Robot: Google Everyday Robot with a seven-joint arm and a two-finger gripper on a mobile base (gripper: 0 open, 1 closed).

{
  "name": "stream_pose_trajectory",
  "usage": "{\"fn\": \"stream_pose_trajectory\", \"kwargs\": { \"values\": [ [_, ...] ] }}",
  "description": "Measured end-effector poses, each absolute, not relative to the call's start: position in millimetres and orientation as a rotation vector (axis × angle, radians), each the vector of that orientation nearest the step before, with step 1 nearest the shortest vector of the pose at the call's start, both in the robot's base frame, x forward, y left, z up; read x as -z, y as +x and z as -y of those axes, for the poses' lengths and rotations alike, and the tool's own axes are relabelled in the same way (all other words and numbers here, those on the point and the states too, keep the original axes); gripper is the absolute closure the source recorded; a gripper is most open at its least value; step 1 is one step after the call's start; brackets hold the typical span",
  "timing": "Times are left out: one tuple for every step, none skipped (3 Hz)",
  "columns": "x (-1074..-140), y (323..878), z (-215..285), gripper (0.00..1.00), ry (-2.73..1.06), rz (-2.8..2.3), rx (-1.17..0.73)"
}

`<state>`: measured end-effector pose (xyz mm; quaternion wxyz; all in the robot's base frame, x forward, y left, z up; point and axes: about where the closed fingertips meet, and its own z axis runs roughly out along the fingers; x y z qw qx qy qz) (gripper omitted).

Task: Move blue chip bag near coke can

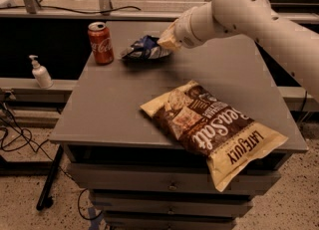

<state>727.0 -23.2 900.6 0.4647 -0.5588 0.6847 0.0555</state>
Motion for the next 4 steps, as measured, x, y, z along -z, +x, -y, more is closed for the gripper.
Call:
{"fn": "stream_pose_trajectory", "kwargs": {
  "values": [
    [-889.7,725.0,-0.8,1.00,-1.407,-1.635,-0.123],
    [-881.6,725.1,-16.9,1.00,-1.422,-1.607,-0.116],
    [-877.4,724.1,-25.2,0.83,-1.433,-1.596,-0.117],
    [-875.8,722.9,-29.2,0.59,-1.439,-1.592,-0.121]
  ]
}}
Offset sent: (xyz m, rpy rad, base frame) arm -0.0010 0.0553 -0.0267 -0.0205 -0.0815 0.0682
